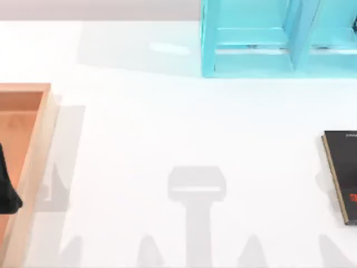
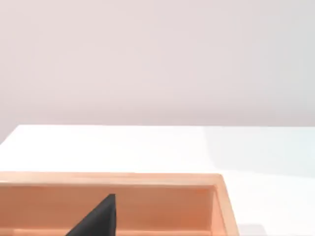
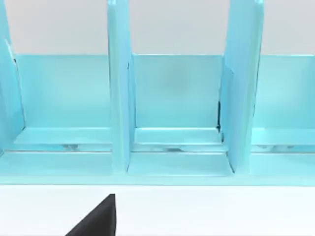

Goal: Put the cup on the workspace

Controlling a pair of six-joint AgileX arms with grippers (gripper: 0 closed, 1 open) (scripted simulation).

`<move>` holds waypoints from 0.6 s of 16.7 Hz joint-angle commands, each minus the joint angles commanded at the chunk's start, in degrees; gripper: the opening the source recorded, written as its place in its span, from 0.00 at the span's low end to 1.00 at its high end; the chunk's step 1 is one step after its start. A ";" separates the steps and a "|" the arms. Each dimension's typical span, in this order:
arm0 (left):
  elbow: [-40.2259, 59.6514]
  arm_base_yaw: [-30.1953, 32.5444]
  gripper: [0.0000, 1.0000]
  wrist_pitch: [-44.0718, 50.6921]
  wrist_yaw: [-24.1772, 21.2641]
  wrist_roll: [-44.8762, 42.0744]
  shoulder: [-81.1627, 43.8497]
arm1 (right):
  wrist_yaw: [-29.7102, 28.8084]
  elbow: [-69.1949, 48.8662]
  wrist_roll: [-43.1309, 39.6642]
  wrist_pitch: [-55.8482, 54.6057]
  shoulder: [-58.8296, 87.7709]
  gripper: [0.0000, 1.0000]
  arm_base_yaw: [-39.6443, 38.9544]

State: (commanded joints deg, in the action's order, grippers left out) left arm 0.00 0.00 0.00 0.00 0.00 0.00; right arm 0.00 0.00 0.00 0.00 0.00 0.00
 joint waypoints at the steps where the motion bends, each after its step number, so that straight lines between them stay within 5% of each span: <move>1: 0.00 0.00 1.00 0.00 0.00 0.00 0.00 | 0.00 0.00 0.00 0.00 0.00 1.00 0.00; 10: 0.00 0.00 1.00 0.00 0.00 0.00 0.00 | 0.80 -20.73 0.25 17.50 21.54 1.00 0.63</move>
State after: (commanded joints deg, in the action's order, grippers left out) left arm 0.00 0.00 0.00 0.00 0.00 0.00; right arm 0.80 -20.73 0.25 17.50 21.54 0.63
